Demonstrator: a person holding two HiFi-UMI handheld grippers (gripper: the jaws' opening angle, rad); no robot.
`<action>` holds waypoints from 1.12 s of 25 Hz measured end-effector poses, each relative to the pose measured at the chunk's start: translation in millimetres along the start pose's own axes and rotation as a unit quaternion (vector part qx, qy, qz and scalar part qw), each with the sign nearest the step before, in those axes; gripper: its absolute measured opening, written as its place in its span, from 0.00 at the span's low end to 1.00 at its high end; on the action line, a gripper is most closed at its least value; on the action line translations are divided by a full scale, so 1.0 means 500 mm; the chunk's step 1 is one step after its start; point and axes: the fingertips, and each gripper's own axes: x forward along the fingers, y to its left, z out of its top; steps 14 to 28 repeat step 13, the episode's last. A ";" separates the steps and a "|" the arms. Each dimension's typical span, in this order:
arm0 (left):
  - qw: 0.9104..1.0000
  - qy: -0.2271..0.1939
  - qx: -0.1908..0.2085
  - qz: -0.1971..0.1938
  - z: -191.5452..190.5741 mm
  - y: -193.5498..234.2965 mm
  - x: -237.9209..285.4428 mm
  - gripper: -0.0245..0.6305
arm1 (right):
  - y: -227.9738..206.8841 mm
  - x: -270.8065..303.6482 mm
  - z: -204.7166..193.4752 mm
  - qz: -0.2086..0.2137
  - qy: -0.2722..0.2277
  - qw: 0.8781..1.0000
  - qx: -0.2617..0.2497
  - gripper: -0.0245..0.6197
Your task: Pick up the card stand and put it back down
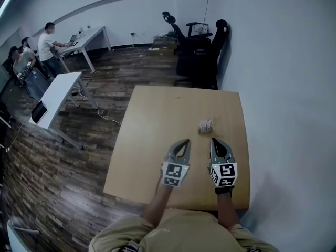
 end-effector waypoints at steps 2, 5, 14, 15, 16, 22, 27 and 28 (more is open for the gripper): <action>1.000 0.007 0.000 -0.001 -0.009 -0.001 -0.020 0.04 | 0.014 -0.001 -0.007 0.004 0.005 1.000 0.003 0.05; 0.999 0.034 0.001 0.005 -0.068 0.007 -0.029 0.04 | 0.028 0.021 -0.053 0.017 0.016 1.000 0.007 0.05; 0.974 0.210 -0.065 0.053 -0.404 0.038 -0.078 0.04 | 0.033 0.057 -0.237 0.034 0.108 0.993 0.024 0.05; 0.974 0.210 -0.065 0.053 -0.404 0.038 -0.078 0.04 | 0.033 0.057 -0.237 0.034 0.108 0.993 0.024 0.05; 0.974 0.210 -0.065 0.053 -0.404 0.038 -0.078 0.04 | 0.033 0.057 -0.237 0.034 0.108 0.993 0.024 0.05; 0.974 0.210 -0.065 0.053 -0.404 0.038 -0.078 0.04 | 0.033 0.057 -0.237 0.034 0.108 0.993 0.024 0.05; 0.974 0.210 -0.065 0.053 -0.404 0.038 -0.078 0.04 | 0.033 0.057 -0.237 0.034 0.108 0.993 0.024 0.05; 0.974 0.210 -0.065 0.053 -0.404 0.038 -0.078 0.04 | 0.033 0.057 -0.237 0.034 0.108 0.993 0.024 0.05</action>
